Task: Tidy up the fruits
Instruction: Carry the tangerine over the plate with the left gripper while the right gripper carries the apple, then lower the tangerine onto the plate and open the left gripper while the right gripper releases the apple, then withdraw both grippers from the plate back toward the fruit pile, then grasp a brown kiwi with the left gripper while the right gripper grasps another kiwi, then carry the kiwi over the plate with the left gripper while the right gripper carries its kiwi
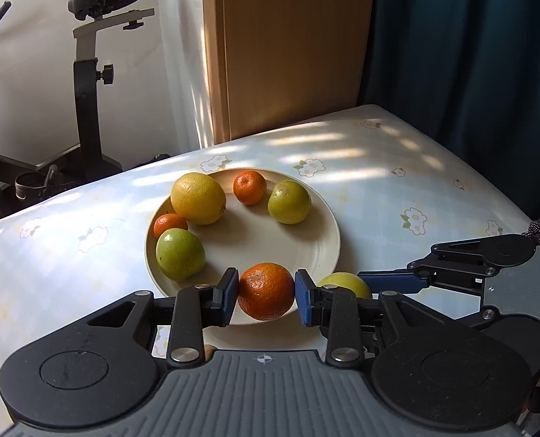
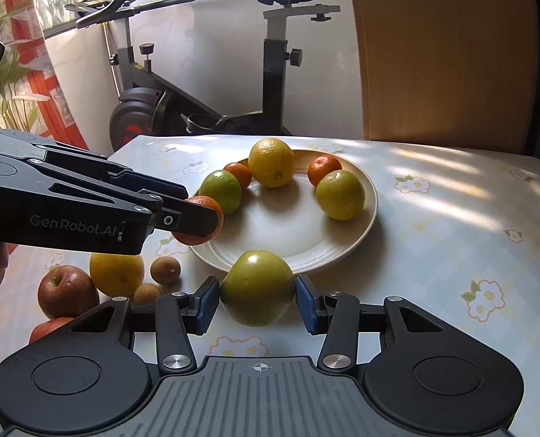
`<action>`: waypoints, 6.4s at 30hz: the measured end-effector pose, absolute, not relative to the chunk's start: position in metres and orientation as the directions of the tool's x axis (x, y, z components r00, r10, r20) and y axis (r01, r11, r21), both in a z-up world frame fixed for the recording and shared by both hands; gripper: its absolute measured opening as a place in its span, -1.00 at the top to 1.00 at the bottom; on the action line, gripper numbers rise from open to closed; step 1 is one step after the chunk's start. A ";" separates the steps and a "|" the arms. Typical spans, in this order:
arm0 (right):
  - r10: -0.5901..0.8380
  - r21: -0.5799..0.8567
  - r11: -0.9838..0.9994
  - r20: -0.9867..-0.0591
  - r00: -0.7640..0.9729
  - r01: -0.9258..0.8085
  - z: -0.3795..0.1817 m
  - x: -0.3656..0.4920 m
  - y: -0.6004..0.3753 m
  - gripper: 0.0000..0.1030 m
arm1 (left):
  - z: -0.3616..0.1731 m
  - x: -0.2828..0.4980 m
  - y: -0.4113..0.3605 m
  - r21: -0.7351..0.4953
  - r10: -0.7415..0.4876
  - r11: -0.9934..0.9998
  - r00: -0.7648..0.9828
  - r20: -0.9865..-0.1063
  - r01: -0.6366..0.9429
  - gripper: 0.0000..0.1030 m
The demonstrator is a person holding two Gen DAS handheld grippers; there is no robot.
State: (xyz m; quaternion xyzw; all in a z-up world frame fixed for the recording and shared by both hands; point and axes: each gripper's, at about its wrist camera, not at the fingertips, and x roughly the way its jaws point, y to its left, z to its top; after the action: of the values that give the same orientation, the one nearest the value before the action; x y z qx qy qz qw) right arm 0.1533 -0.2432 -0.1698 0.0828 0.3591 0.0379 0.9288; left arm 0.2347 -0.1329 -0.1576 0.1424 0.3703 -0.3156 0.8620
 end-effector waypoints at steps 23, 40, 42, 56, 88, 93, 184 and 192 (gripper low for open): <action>0.066 0.089 0.996 -0.676 0.734 -0.008 -0.168 0.210 -0.270 0.18 | -0.167 0.274 -0.140 0.002 -0.407 0.793 0.533 -0.742 0.609 0.31; 0.009 0.035 0.999 -0.710 0.704 0.022 -0.180 0.234 -0.287 0.17 | -0.185 0.297 -0.139 -0.020 -0.377 0.804 0.483 -0.790 0.595 0.31; 0.008 0.033 0.999 -0.710 0.704 0.022 -0.180 0.235 -0.287 0.17 | -0.186 0.296 -0.138 -0.022 -0.375 0.804 0.476 -0.796 0.595 0.31; -0.013 0.030 0.998 -0.698 0.716 0.048 -0.170 0.226 -0.285 0.09 | -0.191 0.293 -0.124 -0.013 -0.335 0.818 0.459 -0.823 0.575 0.30; 0.110 0.166 0.986 -0.661 0.742 0.002 -0.156 0.169 -0.218 0.10 | -0.146 0.252 -0.055 -0.026 -0.370 0.848 0.556 -0.744 0.529 0.28; 0.157 0.165 0.985 -0.681 0.715 -0.059 -0.164 0.175 -0.194 0.23 | -0.152 0.252 -0.041 -0.043 -0.362 0.860 0.548 -0.754 0.508 0.28; 0.194 0.182 0.979 -0.700 0.687 -0.091 -0.180 0.161 -0.206 0.60 | -0.177 0.271 -0.107 -0.123 -0.405 0.788 0.357 -0.841 0.604 0.47; 0.152 0.143 0.987 -0.680 0.717 -0.074 -0.166 0.171 -0.223 0.60 | -0.167 0.281 -0.109 -0.114 -0.417 0.797 0.403 -0.815 0.593 0.47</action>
State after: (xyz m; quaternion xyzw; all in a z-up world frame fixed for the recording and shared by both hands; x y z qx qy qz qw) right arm 0.1706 -0.2226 -0.1660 0.0527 0.3710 0.0612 0.9251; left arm 0.2808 -0.1093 -0.1672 0.0974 0.4542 -0.3035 0.8319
